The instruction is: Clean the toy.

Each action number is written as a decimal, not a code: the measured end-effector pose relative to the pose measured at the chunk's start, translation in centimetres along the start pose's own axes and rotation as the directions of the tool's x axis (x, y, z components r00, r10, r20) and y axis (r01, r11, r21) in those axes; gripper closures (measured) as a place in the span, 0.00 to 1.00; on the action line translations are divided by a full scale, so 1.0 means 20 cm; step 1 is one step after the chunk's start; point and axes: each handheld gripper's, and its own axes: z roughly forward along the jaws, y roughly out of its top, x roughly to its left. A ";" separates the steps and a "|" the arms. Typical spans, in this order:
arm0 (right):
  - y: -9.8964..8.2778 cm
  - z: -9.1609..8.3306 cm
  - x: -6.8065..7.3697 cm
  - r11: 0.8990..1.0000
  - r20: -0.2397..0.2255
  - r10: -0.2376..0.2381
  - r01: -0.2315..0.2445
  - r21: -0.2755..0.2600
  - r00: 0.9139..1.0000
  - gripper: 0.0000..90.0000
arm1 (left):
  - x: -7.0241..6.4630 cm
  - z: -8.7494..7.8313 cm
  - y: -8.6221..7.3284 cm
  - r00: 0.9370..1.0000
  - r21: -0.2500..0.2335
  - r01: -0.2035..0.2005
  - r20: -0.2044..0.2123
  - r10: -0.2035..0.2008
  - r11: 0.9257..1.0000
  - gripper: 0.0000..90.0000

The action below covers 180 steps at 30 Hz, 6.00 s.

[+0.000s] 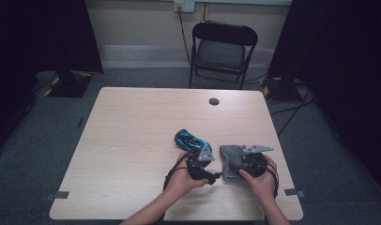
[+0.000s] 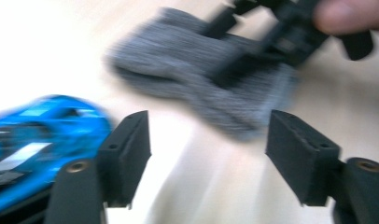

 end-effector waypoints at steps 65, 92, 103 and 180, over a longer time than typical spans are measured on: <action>0.11 0.11 0.39 0.990 -0.320 -0.125 0.140 0.025 0.939 0.83 | 0.42 0.09 -0.03 0.982 0.068 0.031 -0.187 -0.018 0.997 0.16; 0.14 -0.10 0.13 0.994 -0.324 -0.106 0.096 -0.047 0.940 0.83 | 0.42 0.09 -0.04 0.982 0.063 0.029 -0.190 -0.017 0.998 0.18; 0.11 0.00 0.03 0.999 -0.190 -0.034 0.031 -0.018 0.981 0.83 | 0.42 0.09 -0.04 0.981 0.063 0.031 -0.192 -0.018 0.998 0.18; 0.13 -0.01 0.28 0.976 -0.392 -0.210 0.216 -0.031 0.896 0.82 | 0.41 0.09 -0.04 0.980 0.052 0.031 -0.199 -0.021 0.998 0.17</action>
